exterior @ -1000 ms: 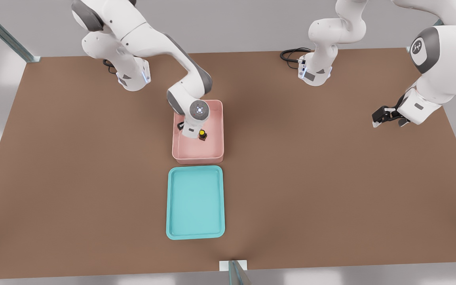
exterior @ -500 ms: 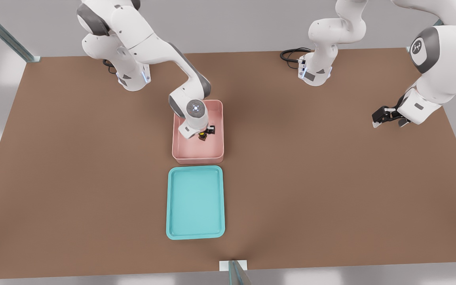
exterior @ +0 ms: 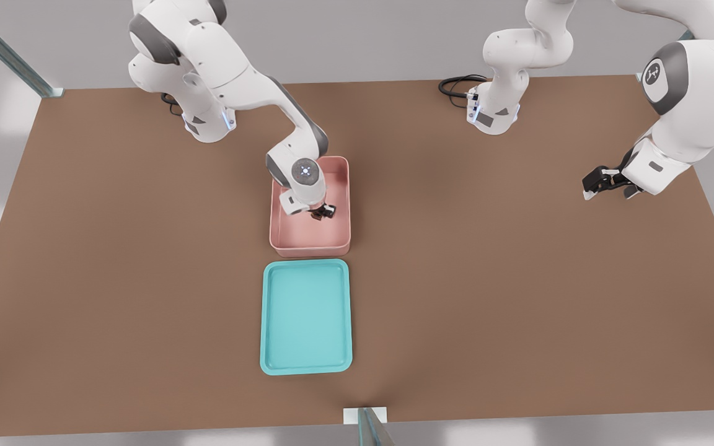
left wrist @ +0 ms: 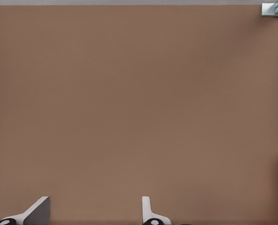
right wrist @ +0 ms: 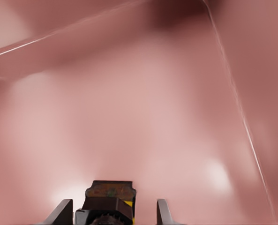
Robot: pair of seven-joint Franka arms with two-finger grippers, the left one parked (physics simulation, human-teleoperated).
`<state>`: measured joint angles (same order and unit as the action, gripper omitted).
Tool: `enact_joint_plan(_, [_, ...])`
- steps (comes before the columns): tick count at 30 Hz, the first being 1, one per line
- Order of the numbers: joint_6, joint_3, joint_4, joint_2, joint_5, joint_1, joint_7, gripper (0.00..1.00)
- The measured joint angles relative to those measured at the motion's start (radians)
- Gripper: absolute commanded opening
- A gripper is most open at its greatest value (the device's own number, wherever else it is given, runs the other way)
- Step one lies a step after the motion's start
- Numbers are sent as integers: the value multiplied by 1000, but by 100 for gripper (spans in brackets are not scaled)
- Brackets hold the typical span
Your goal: The left arm remains still, and the right arm places the button from the box into the tray
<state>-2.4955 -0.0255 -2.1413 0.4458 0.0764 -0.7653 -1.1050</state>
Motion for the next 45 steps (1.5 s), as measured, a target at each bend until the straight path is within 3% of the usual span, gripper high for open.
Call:
enact_joint_plan(5, [-20,-1,1,15,-1,-5,-46,73])
enact_joint_plan(9, [-28,-1,1,16,-3,-6,-70,54])
enact_joint_plan(13, [-31,-1,4,13,-2,-6,-85,49])
enact_joint_plan(19, [-25,-1,4,-8,1,-1,-81,49])
enact_joint_plan(24, [54,-2,13,-145,2,46,-39,49])
enact_joint_plan(26, [112,-2,114,-170,3,98,-9,49])
enact_joint_plan(28, [205,-2,323,-130,3,168,30,49])
enact_joint_plan(31, [315,0,621,51,4,219,85,49])
enact_joint_plan(36, [351,55,787,263,3,227,170,50])
enact_joint_plan(37, [338,68,810,286,2,227,188,52])
enact_joint_plan(38, [328,75,828,298,1,227,203,82])
enact_joint_plan(39, [320,79,837,305,1,227,218,100])
enact_joint_plan(42, [305,83,845,298,2,228,258,100])
enact_joint_plan(45, [454,82,829,91,13,252,317,100])
